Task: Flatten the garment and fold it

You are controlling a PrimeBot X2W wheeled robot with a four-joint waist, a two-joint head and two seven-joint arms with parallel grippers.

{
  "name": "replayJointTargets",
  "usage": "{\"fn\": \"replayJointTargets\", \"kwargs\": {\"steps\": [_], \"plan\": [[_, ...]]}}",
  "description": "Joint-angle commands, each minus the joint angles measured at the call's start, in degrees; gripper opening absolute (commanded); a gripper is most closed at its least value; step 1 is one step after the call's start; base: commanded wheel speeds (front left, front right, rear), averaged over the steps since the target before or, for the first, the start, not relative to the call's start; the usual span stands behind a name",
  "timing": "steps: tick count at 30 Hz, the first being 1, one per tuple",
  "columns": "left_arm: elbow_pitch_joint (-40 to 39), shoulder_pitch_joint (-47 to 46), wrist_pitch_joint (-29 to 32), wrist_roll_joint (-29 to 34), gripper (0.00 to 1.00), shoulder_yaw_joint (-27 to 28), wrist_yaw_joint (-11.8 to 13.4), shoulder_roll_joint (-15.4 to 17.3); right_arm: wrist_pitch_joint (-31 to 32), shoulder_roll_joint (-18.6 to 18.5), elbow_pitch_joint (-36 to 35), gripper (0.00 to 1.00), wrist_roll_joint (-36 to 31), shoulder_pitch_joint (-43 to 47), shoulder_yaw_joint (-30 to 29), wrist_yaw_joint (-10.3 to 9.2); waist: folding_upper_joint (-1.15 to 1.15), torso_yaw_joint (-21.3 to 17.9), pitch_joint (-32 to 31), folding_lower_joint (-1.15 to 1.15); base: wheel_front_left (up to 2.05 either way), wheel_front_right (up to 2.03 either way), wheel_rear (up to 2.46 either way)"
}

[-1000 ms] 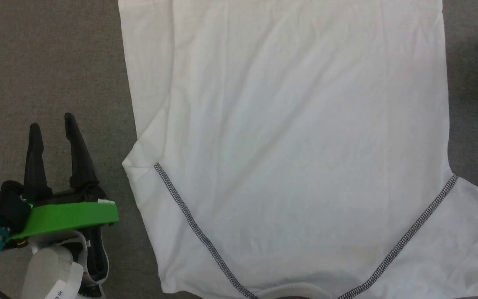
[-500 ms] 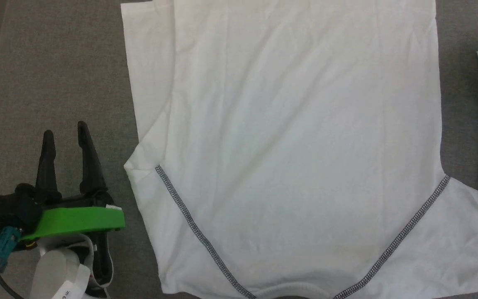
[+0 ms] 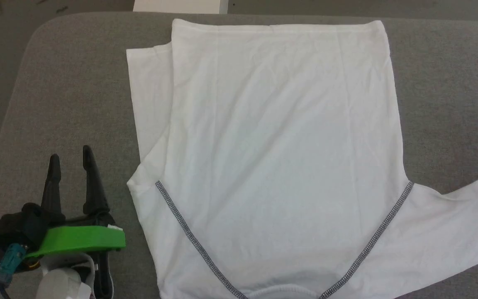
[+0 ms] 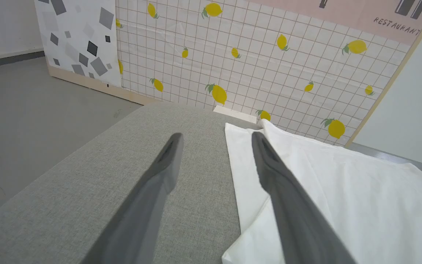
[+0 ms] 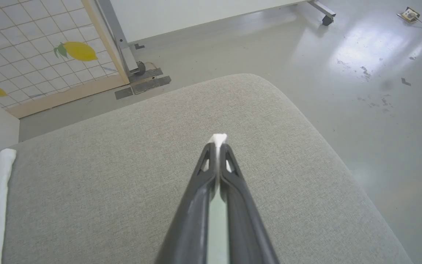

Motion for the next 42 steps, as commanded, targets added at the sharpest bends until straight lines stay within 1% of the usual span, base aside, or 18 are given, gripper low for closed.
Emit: {"fn": "replayJointTargets", "kwargs": {"steps": [1,3,5,9,12,18,21,23,27,30,33,36,42], "plan": [[0.05,0.90,-0.21,0.21,1.00,0.13,-0.29,-0.29,0.54,-0.09,-0.93,0.00,-0.57,1.35,-1.49,-0.08,0.00,-0.76,-2.26,0.00,0.00,0.00,0.00],[-0.08,1.59,-0.21,-0.12,1.00,0.35,-0.17,-0.33,0.97,0.17,-2.21,0.00,-0.69,2.32,-3.43,-0.08,0.00,-0.85,-3.04,0.00,0.00,0.00,0.00],[-0.13,2.33,-0.21,-0.42,1.00,0.58,0.01,-0.36,0.85,1.00,-3.61,0.00,-0.03,3.01,-4.14,-0.08,0.00,-0.97,-3.88,0.00,0.00,0.00,0.00],[0.00,3.60,-0.21,-0.85,1.00,0.65,0.25,-0.40,1.10,1.92,-7.36,0.00,2.68,6.20,-0.87,-0.08,0.00,-1.06,-5.84,0.00,0.00,0.00,0.00],[0.06,4.41,-0.21,-1.05,1.00,0.68,0.41,-0.42,2.52,1.74,-11.59,0.00,5.95,9.82,3.98,-0.08,0.00,-1.25,-7.36,0.00,0.00,0.00,0.00],[0.11,5.97,-0.21,-1.39,1.00,0.59,0.73,-0.44,8.72,1.74,-22.82,0.00,15.34,17.51,15.21,-0.08,0.00,-1.49,-10.69,0.00,0.00,0.00,0.00],[0.01,6.93,-0.22,-1.50,1.00,0.53,0.86,-0.44,12.92,4.76,-30.65,0.00,18.40,21.19,20.98,-0.08,0.00,-1.55,-11.82,0.00,0.00,0.00,0.00],[-0.07,7.27,-0.22,-1.58,1.00,0.36,0.80,-0.45,14.63,6.72,-34.43,0.00,20.07,23.16,24.51,-0.08,0.00,-1.23,-12.21,0.00,0.00,0.00,0.00],[-0.16,7.71,-0.22,-1.70,1.00,0.28,0.67,-0.45,16.13,10.87,-38.60,0.00,23.05,25.78,32.92,-0.08,0.00,-0.49,-12.70,0.00,0.00,0.00,0.00],[-0.11,7.88,-0.22,-1.77,1.00,0.18,0.64,-0.45,15.40,13.76,-38.43,0.00,24.35,26.32,39.43,-0.08,0.00,0.30,-12.95,0.00,0.00,0.00,0.00],[0.02,8.05,-0.22,-1.84,1.00,-0.05,0.64,-0.45,13.12,16.24,-35.55,0.00,24.83,25.33,44.62,-0.08,0.00,1.18,-13.02,0.00,0.00,0.00,0.00],[0.31,7.95,-0.22,-1.92,1.00,-0.68,0.45,-0.45,10.45,19.28,-30.81,0.00,25.43,23.75,49.40,-0.08,0.00,2.53,-12.94,0.00,0.00,0.00,0.00],[0.86,7.02,-0.22,-2.35,1.00,-1.92,0.49,-0.45,5.51,22.01,-21.26,0.00,25.99,19.84,56.94,-0.08,0.00,5.79,-11.76,0.00,0.00,0.00,0.00]]}}
